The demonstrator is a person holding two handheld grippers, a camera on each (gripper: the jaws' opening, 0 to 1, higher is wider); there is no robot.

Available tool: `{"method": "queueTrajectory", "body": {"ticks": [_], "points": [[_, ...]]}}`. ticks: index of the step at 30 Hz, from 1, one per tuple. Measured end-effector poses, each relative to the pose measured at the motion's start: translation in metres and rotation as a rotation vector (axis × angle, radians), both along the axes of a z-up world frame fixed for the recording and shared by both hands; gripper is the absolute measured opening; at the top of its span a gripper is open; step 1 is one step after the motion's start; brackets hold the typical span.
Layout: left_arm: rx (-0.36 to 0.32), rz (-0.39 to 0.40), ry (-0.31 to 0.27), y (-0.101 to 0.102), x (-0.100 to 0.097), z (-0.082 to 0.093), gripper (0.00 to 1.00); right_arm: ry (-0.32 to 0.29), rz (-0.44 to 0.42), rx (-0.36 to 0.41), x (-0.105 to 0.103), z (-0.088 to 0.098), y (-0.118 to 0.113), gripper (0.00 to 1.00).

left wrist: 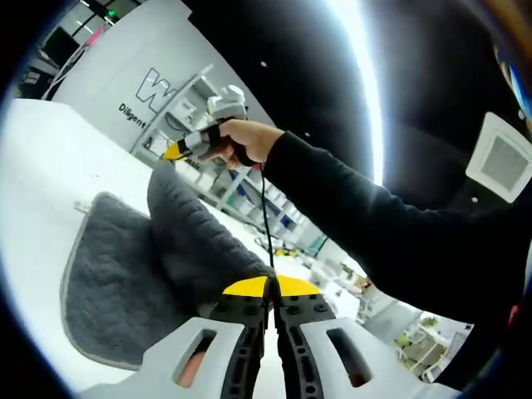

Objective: Open the folded towel by lifting each exposed corner and separating the folded layers until the towel lies flat within the target outline without major curled edges

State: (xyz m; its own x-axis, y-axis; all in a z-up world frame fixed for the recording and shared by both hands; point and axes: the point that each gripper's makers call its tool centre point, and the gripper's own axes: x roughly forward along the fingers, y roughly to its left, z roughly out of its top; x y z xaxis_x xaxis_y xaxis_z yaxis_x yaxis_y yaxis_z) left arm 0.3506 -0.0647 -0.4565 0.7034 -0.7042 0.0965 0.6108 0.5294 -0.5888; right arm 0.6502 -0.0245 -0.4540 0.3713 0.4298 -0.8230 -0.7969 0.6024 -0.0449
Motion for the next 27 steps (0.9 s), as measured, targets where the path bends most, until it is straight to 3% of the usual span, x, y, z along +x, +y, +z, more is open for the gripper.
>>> {"method": "queueTrajectory", "body": {"ticks": [27], "points": [[0.026, -0.07, -0.033, -0.031, 0.001, 0.009, 0.0, -0.014, -0.025, 0.001, -0.001, 0.006, -0.036, 0.01]]}}
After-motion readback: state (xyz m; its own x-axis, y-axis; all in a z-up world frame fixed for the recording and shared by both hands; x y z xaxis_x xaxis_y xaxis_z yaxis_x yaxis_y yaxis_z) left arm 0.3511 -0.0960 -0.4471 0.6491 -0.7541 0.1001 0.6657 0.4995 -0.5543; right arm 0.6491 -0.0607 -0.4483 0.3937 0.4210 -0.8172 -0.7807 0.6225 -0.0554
